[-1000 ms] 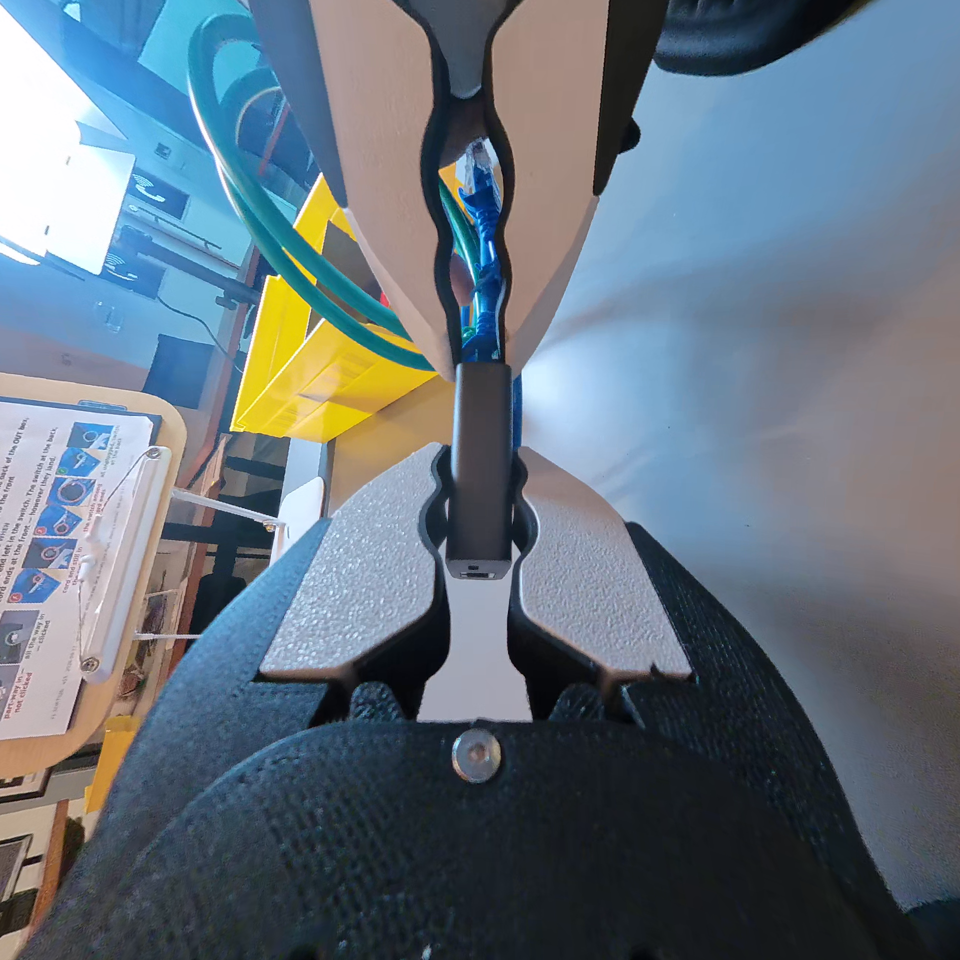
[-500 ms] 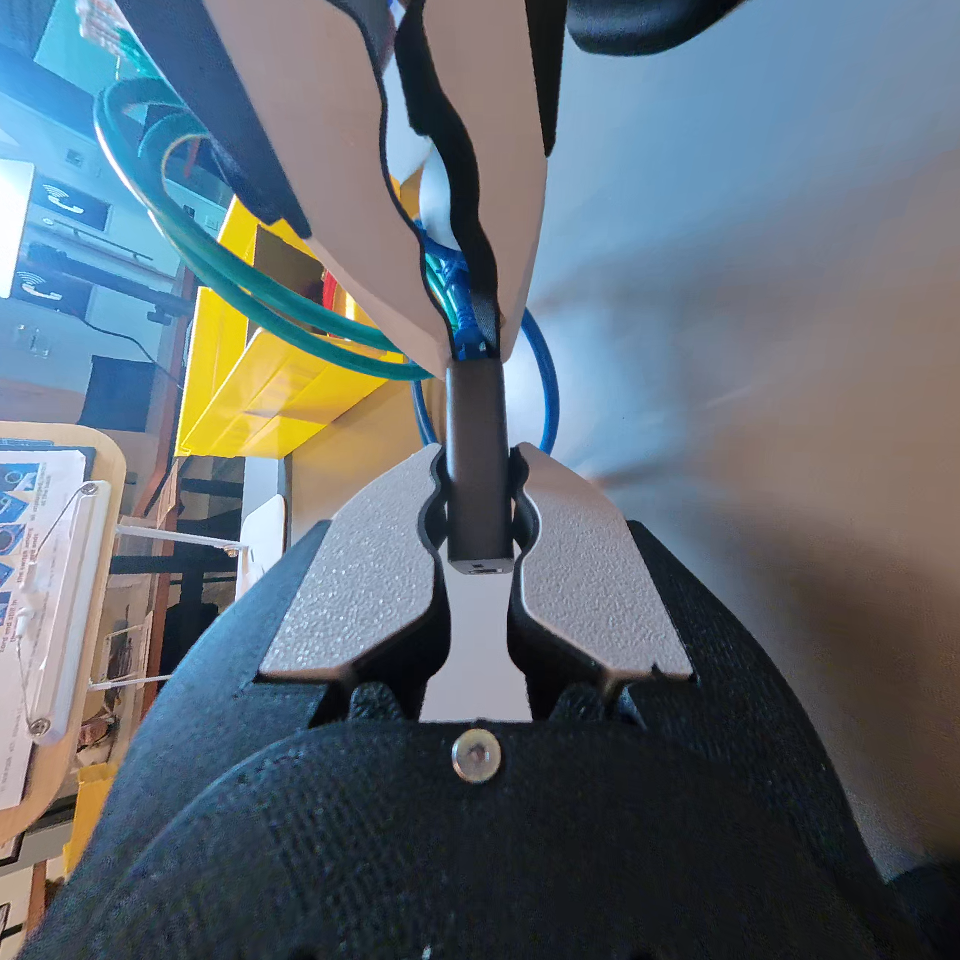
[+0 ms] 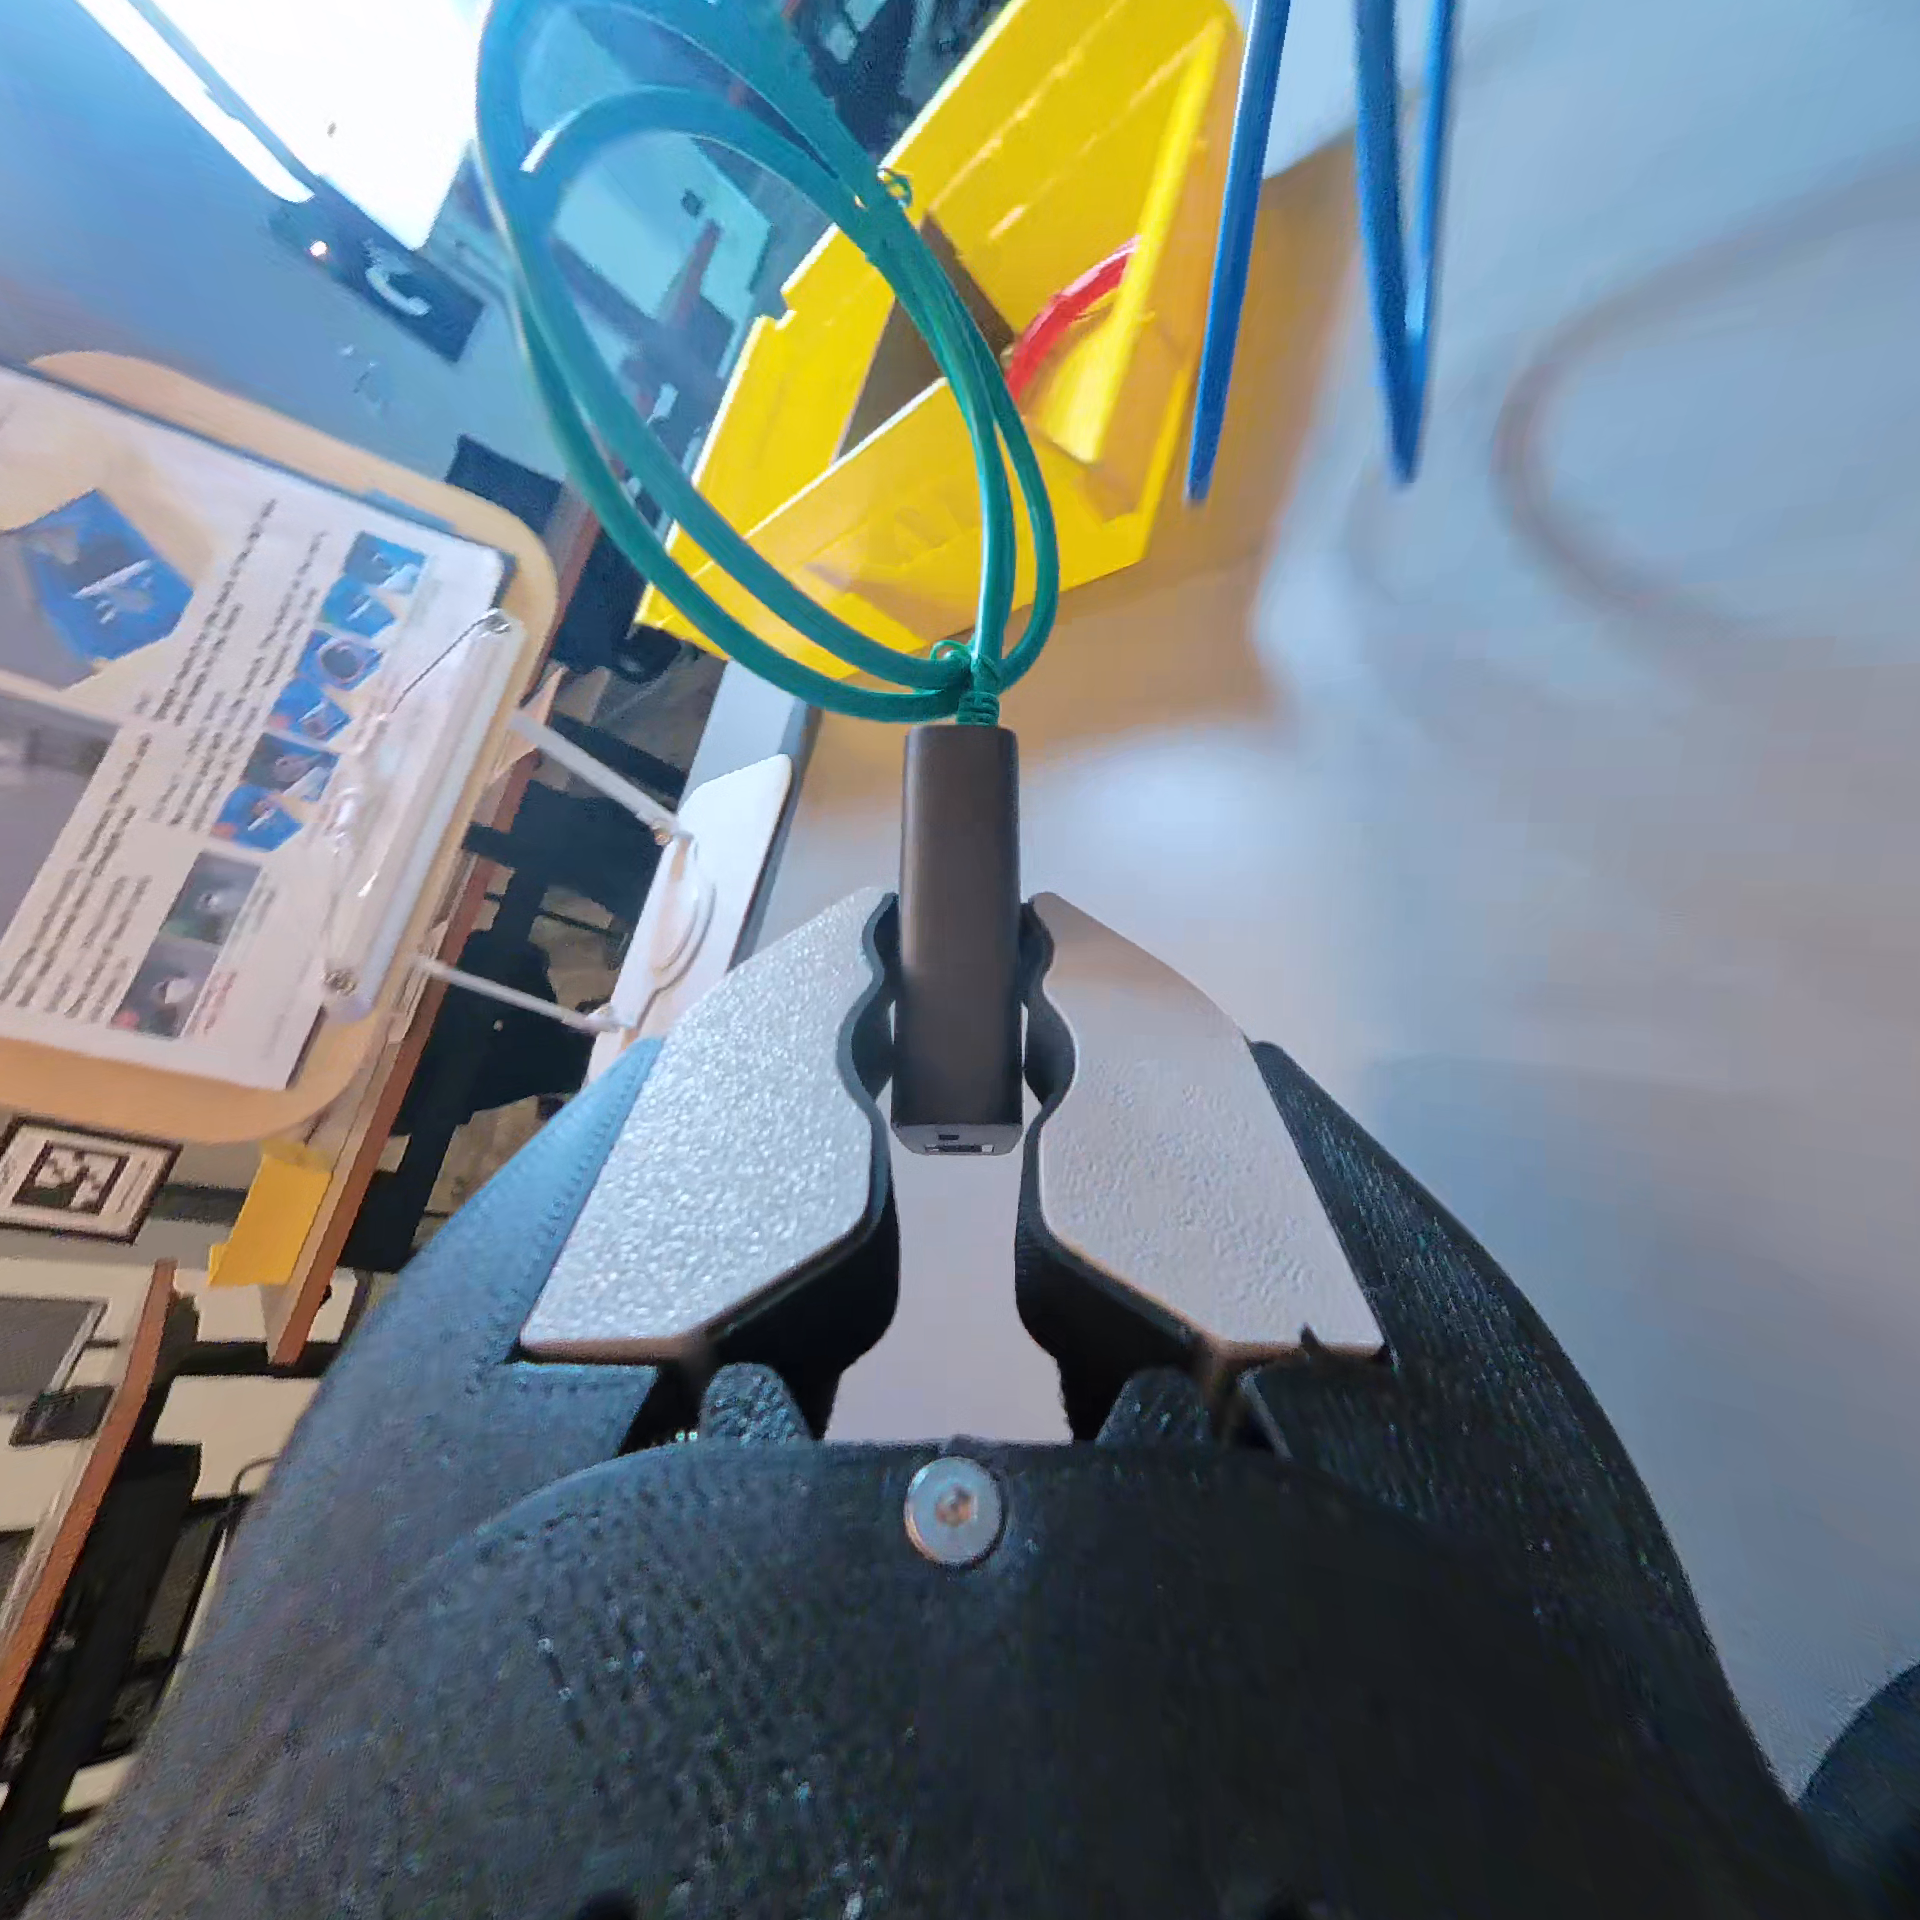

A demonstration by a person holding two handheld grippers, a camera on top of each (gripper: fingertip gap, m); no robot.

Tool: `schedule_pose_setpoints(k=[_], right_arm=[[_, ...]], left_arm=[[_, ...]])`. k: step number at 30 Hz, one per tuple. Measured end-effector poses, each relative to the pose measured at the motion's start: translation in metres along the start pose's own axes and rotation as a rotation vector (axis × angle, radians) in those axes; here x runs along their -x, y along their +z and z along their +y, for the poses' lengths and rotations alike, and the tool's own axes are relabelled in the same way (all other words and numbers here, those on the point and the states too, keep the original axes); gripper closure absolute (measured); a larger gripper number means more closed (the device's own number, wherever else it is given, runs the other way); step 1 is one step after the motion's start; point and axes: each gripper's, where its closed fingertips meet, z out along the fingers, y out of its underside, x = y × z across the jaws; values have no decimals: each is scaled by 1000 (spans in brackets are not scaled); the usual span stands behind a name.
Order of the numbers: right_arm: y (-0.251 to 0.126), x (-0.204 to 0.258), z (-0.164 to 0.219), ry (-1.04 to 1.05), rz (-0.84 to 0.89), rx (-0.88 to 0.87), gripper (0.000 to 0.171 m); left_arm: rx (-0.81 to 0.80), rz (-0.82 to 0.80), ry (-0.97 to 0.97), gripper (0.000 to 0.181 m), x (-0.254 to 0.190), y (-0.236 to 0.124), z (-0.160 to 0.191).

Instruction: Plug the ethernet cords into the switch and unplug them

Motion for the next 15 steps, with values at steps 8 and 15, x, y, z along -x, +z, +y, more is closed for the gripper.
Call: schedule_pose_setpoints(k=[8, 15], right_arm=[[-44, -122, 85, 54, 387, 252, 157], [18, -97, 189, 67, 316, 512, 157]], left_arm=[[-22, -78, -43, 160, 16, -7, -3], [-17, -54, -28, 160, 6, -4, -1]])
